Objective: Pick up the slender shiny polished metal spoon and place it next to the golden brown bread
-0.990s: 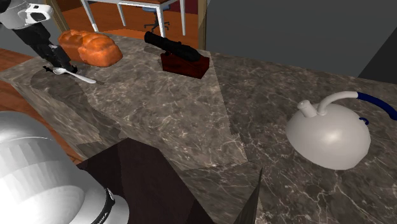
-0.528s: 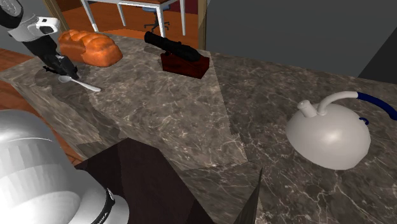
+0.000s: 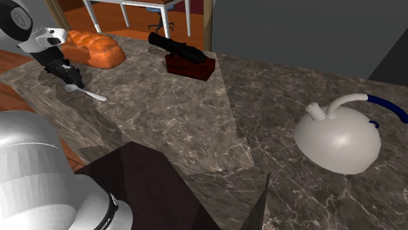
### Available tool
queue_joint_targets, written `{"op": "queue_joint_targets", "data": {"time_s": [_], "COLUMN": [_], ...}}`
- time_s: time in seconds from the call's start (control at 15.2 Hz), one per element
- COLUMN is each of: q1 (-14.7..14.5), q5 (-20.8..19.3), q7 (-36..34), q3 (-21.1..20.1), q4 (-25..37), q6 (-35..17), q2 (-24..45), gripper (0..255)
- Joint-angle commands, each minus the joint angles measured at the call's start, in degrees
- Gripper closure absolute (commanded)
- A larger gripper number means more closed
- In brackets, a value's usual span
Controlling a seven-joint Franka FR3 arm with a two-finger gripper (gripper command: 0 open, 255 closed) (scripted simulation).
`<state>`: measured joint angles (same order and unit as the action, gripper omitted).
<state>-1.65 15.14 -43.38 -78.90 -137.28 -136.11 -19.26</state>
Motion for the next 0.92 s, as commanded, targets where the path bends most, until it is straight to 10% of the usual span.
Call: {"op": "queue_joint_targets", "data": {"time_s": [0.0, 0.2, 0.26, 0.59, 0.86], "q1": [0.1, 0.1, 0.1, 0.1, -9.1], "q5": [0.0, 0.0, 0.0, 0.0, 2.9], "q7": [-0.1, 0.0, 0.0, 0.0, 2.3], "q3": [-0.2, -0.1, -0.1, -0.1, 10.3], "q4": [0.0, 0.0, 0.0, 0.0, 2.9], "q6": [-0.1, -0.1, -0.1, -0.1, 8.3], "q2": [0.1, 0.0, 0.0, 0.0, -4.9], "gripper": [255, 255, 0, 0, 0]}}
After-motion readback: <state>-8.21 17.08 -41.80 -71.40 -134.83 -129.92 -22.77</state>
